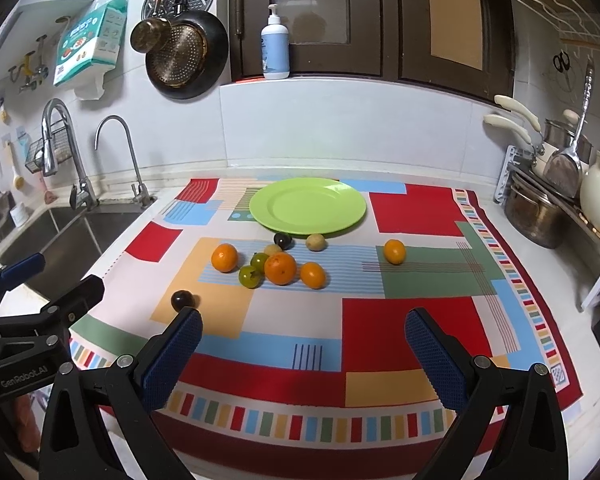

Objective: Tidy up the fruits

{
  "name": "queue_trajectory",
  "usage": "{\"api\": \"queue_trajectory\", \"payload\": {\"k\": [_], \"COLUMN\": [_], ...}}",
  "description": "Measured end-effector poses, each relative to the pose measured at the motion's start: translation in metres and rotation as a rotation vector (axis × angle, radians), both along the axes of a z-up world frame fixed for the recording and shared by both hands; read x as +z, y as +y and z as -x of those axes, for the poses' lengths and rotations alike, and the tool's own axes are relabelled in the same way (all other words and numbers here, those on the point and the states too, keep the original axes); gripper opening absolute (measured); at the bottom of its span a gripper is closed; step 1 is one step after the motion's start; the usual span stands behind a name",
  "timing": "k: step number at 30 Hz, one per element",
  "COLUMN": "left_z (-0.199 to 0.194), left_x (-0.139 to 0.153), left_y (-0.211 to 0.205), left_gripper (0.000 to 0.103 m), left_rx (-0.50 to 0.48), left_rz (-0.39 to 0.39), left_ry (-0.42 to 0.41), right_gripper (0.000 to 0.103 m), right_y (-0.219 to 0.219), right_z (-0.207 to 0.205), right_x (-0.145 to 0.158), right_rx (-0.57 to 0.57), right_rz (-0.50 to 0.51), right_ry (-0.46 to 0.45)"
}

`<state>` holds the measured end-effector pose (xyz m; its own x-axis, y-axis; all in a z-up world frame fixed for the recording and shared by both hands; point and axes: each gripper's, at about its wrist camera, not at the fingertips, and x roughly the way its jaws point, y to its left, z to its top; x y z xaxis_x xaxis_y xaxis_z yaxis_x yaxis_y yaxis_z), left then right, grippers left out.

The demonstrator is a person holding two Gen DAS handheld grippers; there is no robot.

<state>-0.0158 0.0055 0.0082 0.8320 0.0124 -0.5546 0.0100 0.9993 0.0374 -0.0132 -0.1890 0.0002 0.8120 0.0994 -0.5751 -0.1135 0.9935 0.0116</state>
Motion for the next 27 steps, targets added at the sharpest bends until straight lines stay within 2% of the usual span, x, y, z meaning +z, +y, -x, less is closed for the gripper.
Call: {"api": "queue_trajectory", "payload": {"k": [27], "left_z": [0.0005], "left_x": [-0.0019], "left_y": [0.0024], "left_gripper": [0.103], "left_rx": [-0.004], "left_rz": [0.003], "left_ry": [0.006], "right_gripper": [0.102], "right_y": [0.0059], "right_z": [0.0007], "right_x": [-0.0025], "right_rx": [0.011], "right_rz": [0.003], "right_ry": [0.003]}}
